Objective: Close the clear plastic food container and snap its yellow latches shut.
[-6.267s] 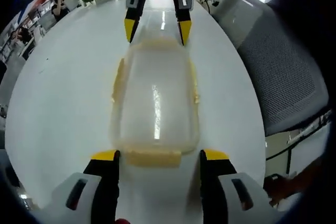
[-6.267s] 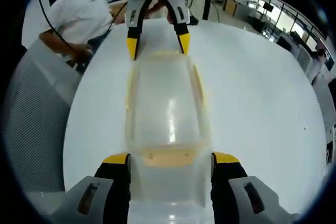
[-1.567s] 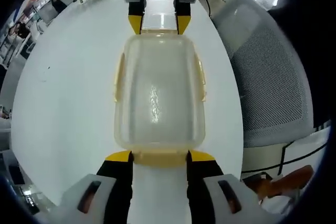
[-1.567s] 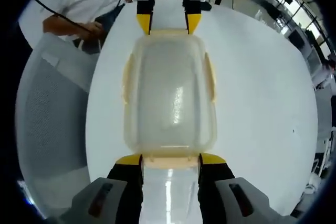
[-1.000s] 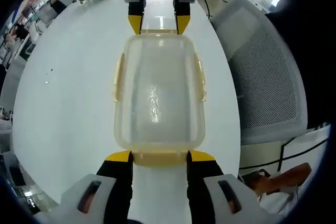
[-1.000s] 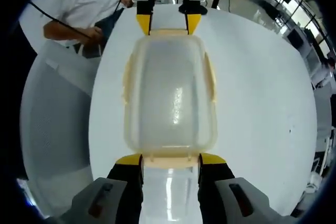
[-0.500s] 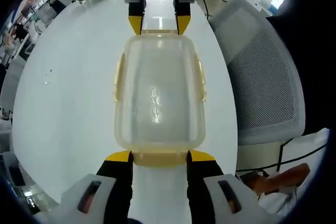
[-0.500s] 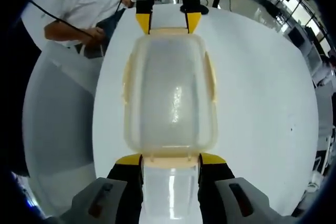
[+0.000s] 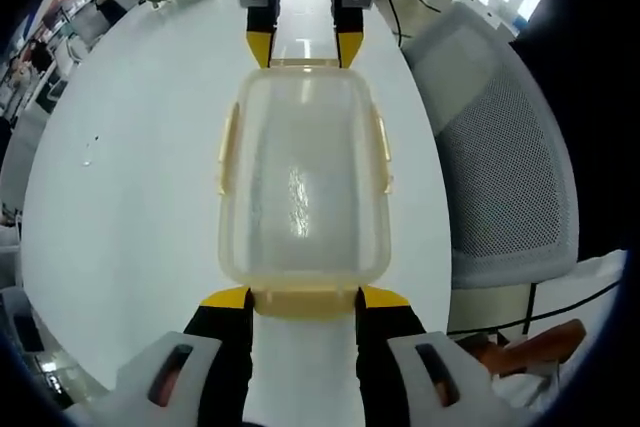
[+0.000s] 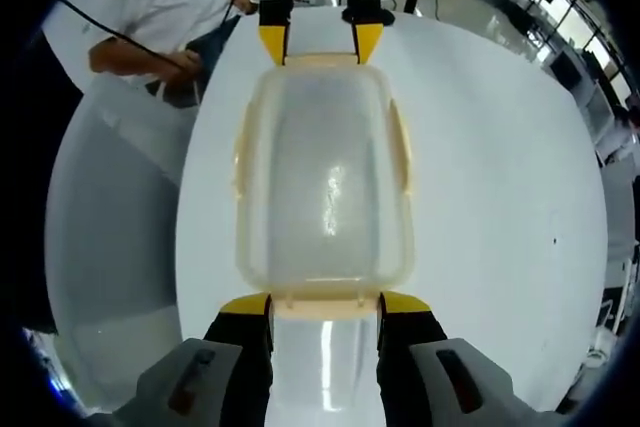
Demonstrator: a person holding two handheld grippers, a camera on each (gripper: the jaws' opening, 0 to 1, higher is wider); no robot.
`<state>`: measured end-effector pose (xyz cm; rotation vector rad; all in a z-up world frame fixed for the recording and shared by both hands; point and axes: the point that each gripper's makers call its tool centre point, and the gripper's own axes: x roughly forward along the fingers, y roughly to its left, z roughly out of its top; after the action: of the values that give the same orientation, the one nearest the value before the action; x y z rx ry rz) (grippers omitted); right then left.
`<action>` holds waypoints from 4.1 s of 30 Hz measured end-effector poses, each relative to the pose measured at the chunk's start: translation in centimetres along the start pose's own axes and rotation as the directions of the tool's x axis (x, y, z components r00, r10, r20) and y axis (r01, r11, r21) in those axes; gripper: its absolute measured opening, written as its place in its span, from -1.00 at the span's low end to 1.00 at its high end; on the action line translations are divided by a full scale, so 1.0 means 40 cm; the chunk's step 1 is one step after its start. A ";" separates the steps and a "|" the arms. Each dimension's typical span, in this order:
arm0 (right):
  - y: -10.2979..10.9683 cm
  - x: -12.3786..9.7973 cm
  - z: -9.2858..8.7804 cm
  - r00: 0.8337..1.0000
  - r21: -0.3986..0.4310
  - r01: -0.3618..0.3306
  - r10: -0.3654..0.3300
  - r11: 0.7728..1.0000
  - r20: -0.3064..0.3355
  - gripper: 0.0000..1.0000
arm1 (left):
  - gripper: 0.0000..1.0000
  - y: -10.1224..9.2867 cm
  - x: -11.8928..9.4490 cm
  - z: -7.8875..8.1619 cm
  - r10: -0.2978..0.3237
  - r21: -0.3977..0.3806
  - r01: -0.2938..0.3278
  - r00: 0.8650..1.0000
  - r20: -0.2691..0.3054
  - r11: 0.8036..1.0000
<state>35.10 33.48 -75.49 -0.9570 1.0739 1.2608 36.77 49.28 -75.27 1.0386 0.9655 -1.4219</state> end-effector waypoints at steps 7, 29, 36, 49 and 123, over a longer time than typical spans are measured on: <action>0.009 -0.007 -0.038 1.000 -0.007 0.002 -0.002 1.000 -0.004 -0.22 | -0.22 -0.011 0.010 0.037 0.002 -0.001 -0.002 1.000 -0.003 1.000; 0.024 -0.031 -0.162 1.000 0.013 -0.009 0.009 1.000 -0.022 -0.22 | -0.22 -0.021 0.048 0.156 -0.013 0.001 0.013 1.000 0.004 1.000; 0.028 -0.034 -0.196 1.000 0.023 -0.004 0.005 1.000 -0.024 -0.22 | -0.22 -0.021 0.063 0.186 -0.020 0.006 0.020 1.000 0.005 1.000; 0.029 -0.038 -0.252 1.000 0.053 -0.004 0.006 0.999 -0.030 -0.22 | -0.22 -0.009 0.082 0.239 -0.031 0.029 0.031 1.000 0.003 0.999; 0.058 -0.050 -0.491 0.996 0.058 0.003 0.002 0.998 -0.093 -0.21 | -0.22 -0.042 0.196 0.446 -0.067 0.034 0.067 0.998 -0.004 0.997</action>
<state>31.04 14.23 -78.29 -0.9793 1.1760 1.1881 33.21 30.17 -77.57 1.0420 0.9894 -1.4966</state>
